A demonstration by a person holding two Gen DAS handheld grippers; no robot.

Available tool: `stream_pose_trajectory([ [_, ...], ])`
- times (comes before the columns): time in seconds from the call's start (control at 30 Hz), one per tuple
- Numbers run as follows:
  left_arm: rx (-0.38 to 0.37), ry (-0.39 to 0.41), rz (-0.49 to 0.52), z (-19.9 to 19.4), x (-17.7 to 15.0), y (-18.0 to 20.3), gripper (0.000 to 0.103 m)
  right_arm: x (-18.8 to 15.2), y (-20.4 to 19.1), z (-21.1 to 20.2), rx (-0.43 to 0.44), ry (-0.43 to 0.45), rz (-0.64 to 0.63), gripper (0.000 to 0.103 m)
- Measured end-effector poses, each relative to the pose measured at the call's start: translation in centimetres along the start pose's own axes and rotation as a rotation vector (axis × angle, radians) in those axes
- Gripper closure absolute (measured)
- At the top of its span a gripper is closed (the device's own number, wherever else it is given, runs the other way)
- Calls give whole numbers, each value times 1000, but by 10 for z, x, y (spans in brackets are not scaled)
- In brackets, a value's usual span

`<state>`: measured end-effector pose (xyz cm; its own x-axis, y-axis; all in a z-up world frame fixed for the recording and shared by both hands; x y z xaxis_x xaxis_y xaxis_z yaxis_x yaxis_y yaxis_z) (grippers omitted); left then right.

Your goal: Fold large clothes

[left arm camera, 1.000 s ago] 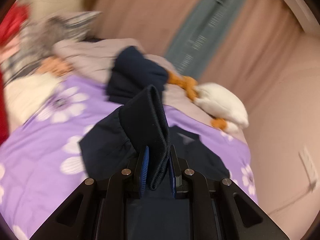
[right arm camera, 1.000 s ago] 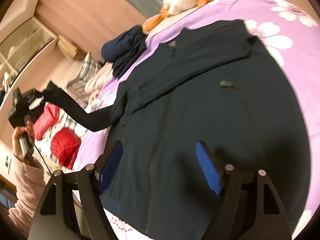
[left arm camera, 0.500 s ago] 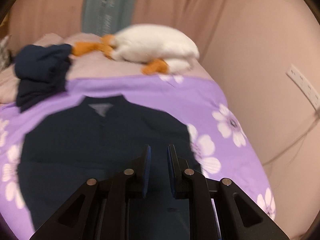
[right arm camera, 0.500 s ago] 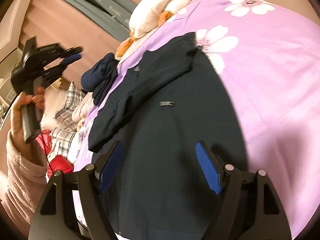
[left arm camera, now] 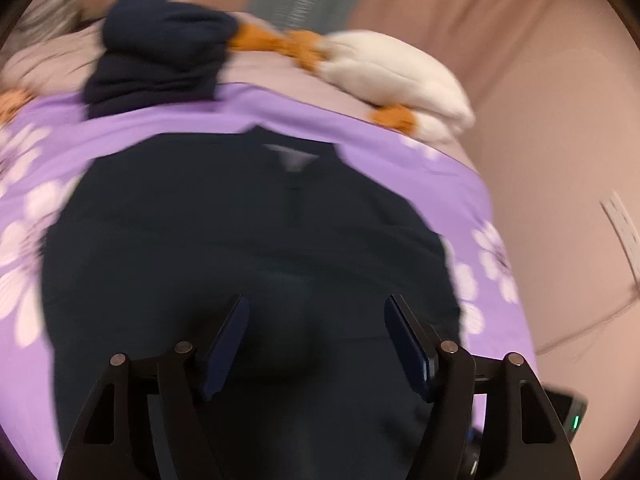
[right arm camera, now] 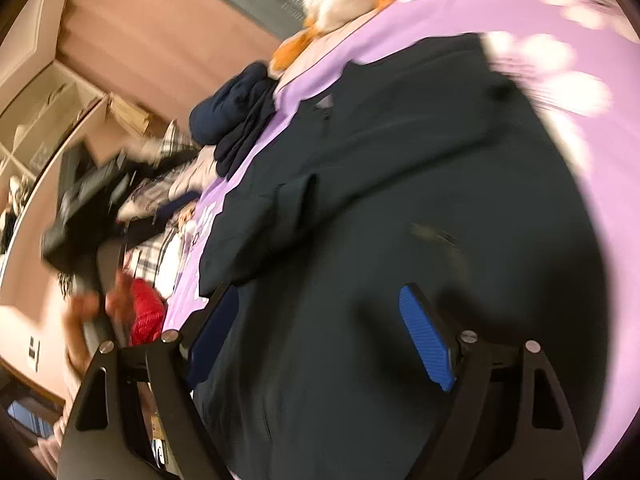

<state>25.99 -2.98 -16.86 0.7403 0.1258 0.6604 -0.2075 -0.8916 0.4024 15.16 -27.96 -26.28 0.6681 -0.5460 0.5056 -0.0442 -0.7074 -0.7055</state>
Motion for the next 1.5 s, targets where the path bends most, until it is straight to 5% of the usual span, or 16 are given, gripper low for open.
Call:
stream_pose_trajectory([
  [0.3,123,20,-163,-46,-21,-130,33,28,-31,121,3,-112,-56,28],
  [0.5,122,8,-271,-56,-40,-165,33,36,-30,165,-49,-128,-82,37],
  [0.57,127,4,-283,-58,-43,-173,33,36,-32,172,-32,-129,-93,49],
  [0.67,123,2,-301,-60,-48,-181,33,32,-35,178,-47,-144,-143,90],
  [0.7,112,1,-313,-61,-50,-184,33,32,-38,178,-43,-147,-156,94],
  [0.83,65,2,-376,-61,-54,-195,33,40,-59,159,-31,-73,-253,97],
  [1.0,-5,30,-477,-56,-53,-199,33,92,-91,92,-9,180,-312,98],
  [1.17,-67,31,-515,-45,-48,-194,33,138,-70,32,-89,354,-266,97],
  [1.37,-171,27,-557,-19,-33,-180,33,147,13,31,-304,287,-155,97],
  [1.5,-205,57,-583,6,-18,-174,33,136,48,54,-355,205,-94,97],
])
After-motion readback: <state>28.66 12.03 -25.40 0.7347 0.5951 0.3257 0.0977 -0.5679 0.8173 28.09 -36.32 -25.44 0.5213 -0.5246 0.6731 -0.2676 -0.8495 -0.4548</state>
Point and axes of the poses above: each gripper's, at about its wrist camera, not at the fingertips, and z roughly the way its jaws point, y to its right, x to its top, the point moved 2 cm from there along z, roughly the way its jaws point, and after that the axes turned 9 degrees about y, right-handed, at the moved point
